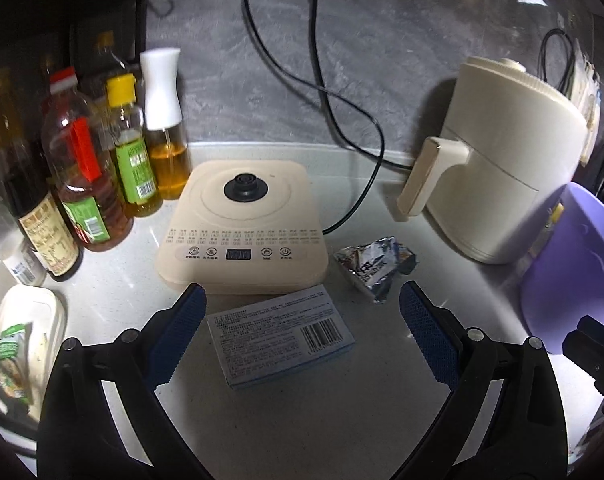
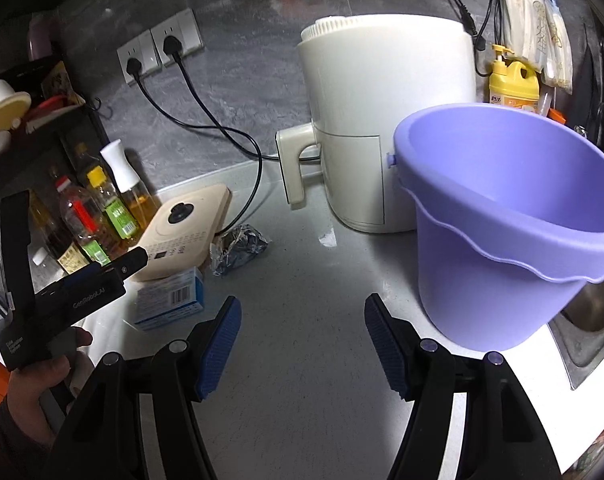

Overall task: Collect trash
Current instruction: 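Move both tools back toward the paper box and foil wrapper on the counter, then grasp the white-and-blue paper box with the left tool and lift it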

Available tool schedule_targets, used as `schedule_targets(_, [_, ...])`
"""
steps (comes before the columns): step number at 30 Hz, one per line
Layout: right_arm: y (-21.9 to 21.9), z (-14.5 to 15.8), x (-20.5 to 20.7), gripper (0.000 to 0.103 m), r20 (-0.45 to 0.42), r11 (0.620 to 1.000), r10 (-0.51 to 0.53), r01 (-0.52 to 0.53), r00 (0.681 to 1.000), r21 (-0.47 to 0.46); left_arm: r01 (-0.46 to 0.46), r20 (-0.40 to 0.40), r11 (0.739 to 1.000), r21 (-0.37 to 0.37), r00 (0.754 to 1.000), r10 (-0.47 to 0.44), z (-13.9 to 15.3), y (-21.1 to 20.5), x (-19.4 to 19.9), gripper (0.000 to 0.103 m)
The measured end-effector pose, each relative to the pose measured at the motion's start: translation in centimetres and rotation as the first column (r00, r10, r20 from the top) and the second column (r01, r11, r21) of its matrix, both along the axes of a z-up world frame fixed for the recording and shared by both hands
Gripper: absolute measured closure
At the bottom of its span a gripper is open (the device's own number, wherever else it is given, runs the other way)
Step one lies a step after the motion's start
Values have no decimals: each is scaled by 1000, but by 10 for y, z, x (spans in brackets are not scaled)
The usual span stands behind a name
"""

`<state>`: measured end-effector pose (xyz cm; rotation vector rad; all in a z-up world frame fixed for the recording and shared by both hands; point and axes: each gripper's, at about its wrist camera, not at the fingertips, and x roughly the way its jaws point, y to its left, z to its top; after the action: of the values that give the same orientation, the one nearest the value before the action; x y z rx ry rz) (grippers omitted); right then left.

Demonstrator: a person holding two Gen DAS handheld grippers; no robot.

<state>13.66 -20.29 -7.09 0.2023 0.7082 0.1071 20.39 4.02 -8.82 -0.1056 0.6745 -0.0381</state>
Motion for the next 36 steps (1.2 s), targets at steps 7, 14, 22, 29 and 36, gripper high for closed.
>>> schedule_targets(7, [14, -17, 22, 40, -39, 1000, 1, -2, 999, -28, 8, -40, 999, -35, 999, -9, -25, 13, 27, 7])
schedule_targets(14, [25, -30, 39, 40, -74, 998, 4, -8, 997, -55, -24, -66, 998, -61, 998, 20, -48, 26, 49, 7])
schedule_targets(22, [36, -37, 46, 40, -87, 996, 18, -25, 996, -85, -25, -115, 995, -92, 993, 14, -65, 32, 56, 7])
schedule_targets(29, [35, -34, 40, 40, -81, 996, 20, -26, 997, -86, 2, -136, 997, -80, 991, -13, -67, 25, 50, 7])
schedule_targets(36, [31, -30, 26, 40, -70, 996, 26, -32, 997, -81, 37, -148, 995, -87, 988, -50, -66, 12, 30, 7])
